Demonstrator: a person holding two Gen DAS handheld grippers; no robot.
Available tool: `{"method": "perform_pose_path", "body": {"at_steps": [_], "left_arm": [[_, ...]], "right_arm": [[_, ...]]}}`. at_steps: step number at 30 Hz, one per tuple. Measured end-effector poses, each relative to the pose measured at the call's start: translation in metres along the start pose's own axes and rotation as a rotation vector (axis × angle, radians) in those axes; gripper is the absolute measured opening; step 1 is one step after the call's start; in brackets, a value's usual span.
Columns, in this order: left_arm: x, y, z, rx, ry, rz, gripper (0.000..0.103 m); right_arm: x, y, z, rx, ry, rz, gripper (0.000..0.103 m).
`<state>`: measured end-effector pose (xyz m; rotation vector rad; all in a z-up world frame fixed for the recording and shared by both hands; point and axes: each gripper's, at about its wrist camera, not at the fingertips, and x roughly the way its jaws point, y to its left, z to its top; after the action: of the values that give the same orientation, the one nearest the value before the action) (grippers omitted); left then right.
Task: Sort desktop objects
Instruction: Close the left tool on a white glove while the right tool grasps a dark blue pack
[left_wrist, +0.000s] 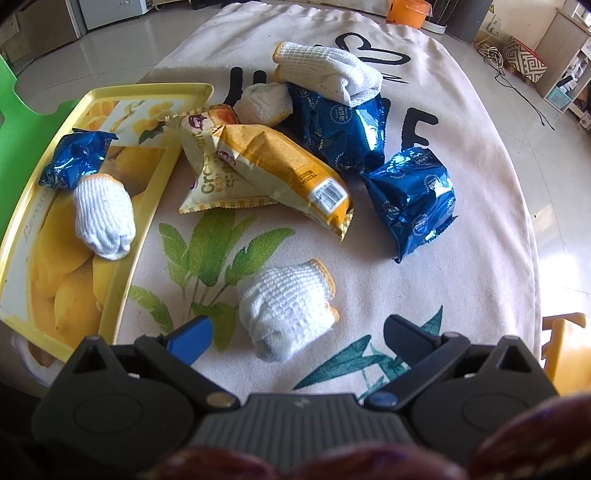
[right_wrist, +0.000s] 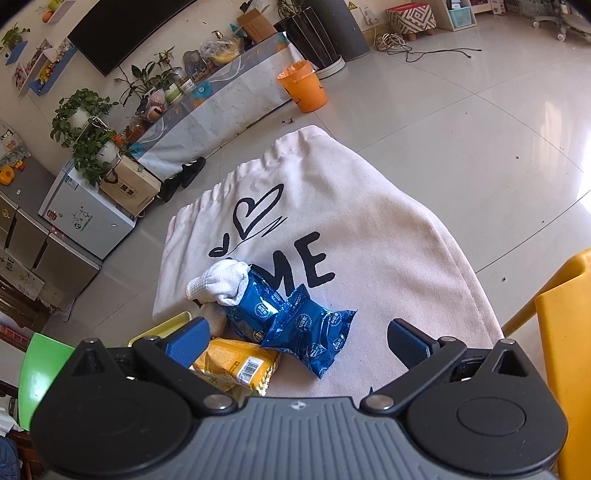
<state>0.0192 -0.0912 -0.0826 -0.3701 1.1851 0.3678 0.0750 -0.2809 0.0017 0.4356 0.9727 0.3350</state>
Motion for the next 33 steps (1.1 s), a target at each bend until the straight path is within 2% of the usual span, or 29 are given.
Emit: {"method": "perform_pose_path", "body": {"at_steps": [8,14,17,21,25,29,33], "left_arm": [[0.026,0.002,-0.008,-0.003,0.050,0.046,0.102],[0.039,0.013,-0.006,0.005,0.054,0.093,0.102],[0.041,0.023,-0.006,-0.010,0.060,0.071,0.102],[0.043,0.034,-0.004,-0.007,0.076,0.080,0.102],[0.041,0.044,-0.001,0.055,0.082,0.100,0.102],[0.039,0.055,0.003,0.118,0.101,0.120,0.102],[0.037,0.056,0.007,0.226,0.105,0.128,0.102]], "right_arm": [[0.004,-0.007,0.002,0.042,0.013,-0.002,0.103],[0.011,-0.025,0.005,0.157,0.044,0.017,0.103],[0.014,-0.034,0.006,0.220,0.059,0.025,0.103],[0.019,-0.037,0.005,0.245,0.087,0.038,0.103],[0.029,-0.033,0.004,0.217,0.117,0.017,0.103],[0.041,-0.026,0.004,0.164,0.160,0.029,0.103],[0.056,-0.019,-0.004,0.134,0.219,0.062,0.103]]}}
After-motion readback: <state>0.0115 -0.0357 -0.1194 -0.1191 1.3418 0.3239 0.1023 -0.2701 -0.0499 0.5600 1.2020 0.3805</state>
